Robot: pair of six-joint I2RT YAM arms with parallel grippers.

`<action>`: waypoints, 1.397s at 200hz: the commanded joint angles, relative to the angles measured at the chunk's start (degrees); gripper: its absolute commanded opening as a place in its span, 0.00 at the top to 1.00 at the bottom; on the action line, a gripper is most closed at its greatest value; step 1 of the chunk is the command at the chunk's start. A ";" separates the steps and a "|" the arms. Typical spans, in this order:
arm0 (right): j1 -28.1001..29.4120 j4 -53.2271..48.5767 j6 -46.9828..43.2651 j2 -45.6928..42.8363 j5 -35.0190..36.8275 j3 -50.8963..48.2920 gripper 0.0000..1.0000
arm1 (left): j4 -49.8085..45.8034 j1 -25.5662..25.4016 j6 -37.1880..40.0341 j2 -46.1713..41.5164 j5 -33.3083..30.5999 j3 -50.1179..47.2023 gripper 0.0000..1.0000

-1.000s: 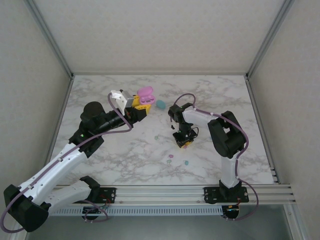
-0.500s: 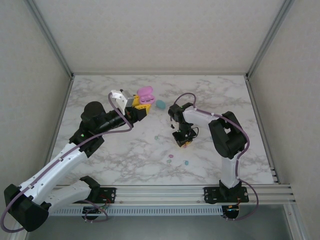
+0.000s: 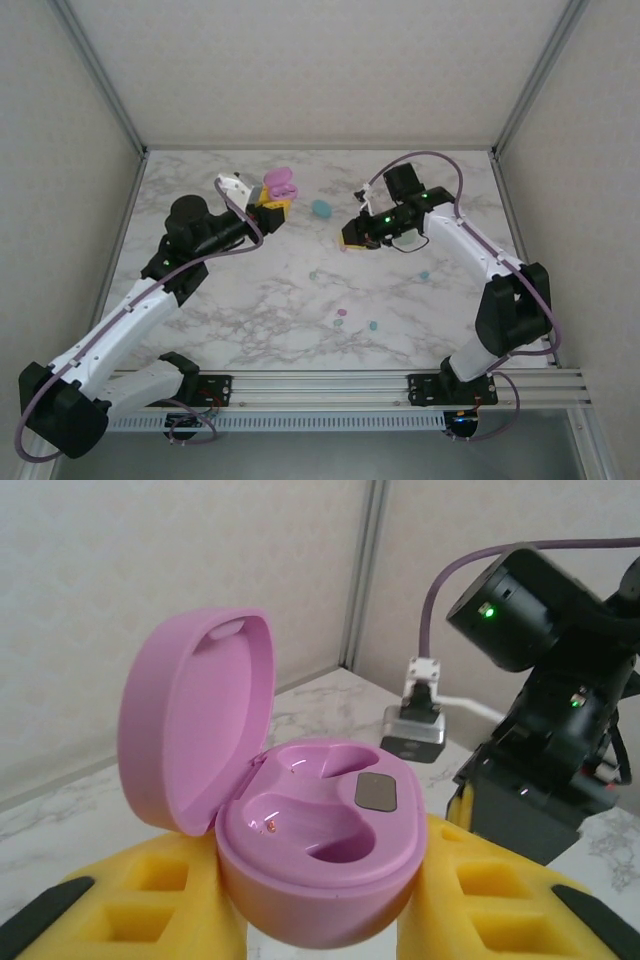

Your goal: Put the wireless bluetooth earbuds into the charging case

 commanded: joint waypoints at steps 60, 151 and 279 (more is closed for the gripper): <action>-0.31 1.05 6.36 1.44 -19.79 9.15 0.80 | 1.94 1.36 3.08 0.70 7.55 -1.72 0.72; 2.87 12.40 11.41 -5.43 -2.10 11.71 0.79 | 2.88 -3.20 9.35 5.27 11.55 1.42 0.72; 3.90 14.97 12.77 -5.11 -1.73 13.02 0.79 | -0.19 -6.30 12.06 6.73 13.99 5.37 0.71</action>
